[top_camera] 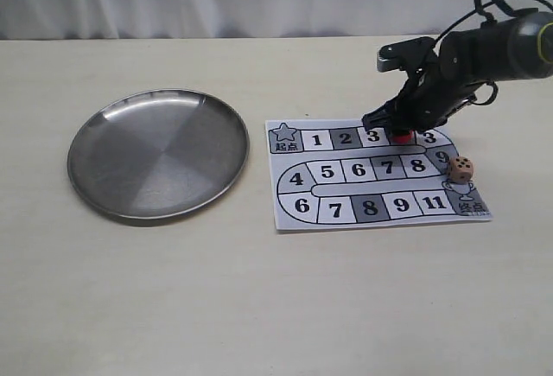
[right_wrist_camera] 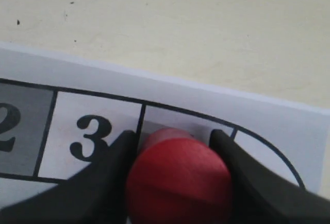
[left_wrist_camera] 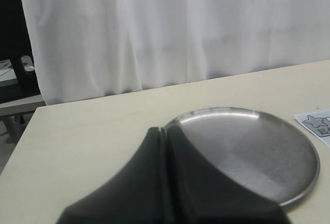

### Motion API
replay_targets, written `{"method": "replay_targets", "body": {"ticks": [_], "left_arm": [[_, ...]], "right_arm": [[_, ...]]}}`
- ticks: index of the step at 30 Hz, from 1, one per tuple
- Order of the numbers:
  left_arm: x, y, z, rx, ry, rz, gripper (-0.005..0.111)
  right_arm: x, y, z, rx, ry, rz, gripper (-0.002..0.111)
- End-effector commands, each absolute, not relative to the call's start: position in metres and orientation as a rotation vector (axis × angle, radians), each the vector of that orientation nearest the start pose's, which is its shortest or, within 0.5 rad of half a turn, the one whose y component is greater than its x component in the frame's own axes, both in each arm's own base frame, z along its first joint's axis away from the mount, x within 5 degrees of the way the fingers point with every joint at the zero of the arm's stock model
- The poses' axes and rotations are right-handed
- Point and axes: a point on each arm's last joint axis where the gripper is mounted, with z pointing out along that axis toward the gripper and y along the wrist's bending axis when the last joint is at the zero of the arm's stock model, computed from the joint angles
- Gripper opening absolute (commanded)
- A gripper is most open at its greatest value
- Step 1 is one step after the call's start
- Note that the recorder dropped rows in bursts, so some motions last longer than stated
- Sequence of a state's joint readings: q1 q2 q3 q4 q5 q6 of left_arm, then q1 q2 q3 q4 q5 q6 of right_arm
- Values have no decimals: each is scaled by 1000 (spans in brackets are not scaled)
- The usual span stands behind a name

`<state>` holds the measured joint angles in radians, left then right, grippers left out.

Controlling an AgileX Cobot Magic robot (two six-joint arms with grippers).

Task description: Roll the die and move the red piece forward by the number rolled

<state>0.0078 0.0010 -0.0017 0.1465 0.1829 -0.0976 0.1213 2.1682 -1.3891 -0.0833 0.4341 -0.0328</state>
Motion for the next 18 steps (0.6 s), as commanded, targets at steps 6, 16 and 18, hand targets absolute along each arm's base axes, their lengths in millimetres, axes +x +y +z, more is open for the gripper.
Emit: {"method": "replay_targets", "body": {"ticks": [6, 16, 18], "left_arm": [[56, 2, 198, 18, 1655, 53, 0], [56, 2, 198, 18, 1655, 53, 0], [56, 2, 198, 18, 1655, 53, 0]], "right_arm": [[431, 46, 108, -315, 2704, -66, 4], [420, 36, 230, -315, 2406, -128, 4], [420, 30, 233, -295, 2406, -134, 4]]}}
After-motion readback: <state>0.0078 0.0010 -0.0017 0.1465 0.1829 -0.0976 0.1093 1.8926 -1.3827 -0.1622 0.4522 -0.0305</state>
